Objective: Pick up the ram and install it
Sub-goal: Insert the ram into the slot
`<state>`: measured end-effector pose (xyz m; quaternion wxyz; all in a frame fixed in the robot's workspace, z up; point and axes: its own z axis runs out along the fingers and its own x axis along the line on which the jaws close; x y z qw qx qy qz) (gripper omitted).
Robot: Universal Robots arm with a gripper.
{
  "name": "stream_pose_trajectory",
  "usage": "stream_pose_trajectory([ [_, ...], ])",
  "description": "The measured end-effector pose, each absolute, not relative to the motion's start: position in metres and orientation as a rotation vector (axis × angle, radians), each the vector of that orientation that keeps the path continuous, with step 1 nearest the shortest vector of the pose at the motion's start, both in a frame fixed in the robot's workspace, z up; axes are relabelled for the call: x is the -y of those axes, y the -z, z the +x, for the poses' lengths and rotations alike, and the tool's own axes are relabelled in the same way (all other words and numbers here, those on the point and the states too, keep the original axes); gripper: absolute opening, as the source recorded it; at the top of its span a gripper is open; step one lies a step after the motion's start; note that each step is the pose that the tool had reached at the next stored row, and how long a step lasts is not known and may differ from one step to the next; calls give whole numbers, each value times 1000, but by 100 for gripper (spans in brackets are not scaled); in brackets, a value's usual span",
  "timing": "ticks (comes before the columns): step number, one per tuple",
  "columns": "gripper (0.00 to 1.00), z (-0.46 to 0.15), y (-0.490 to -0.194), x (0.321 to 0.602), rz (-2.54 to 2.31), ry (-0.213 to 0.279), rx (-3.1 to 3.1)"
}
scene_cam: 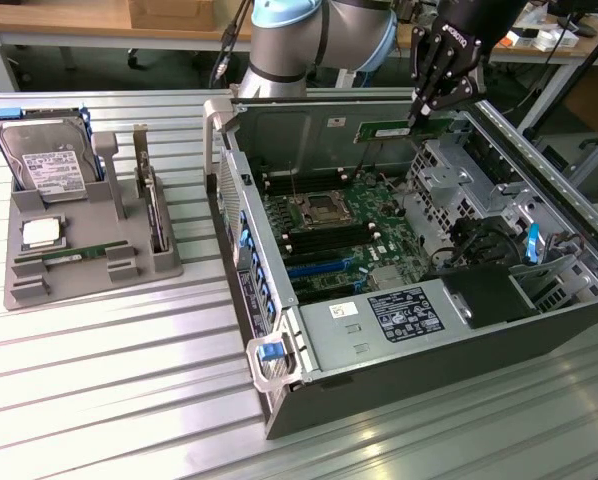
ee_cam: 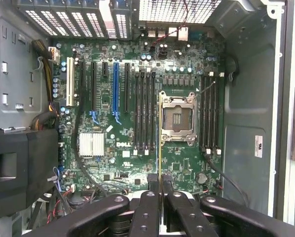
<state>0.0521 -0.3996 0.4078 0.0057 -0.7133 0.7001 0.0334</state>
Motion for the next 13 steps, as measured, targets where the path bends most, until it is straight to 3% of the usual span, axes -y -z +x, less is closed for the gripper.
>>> stream_pose_trajectory([
  [13, 13, 52, -393, 400, -2233, -105, -2191],
])
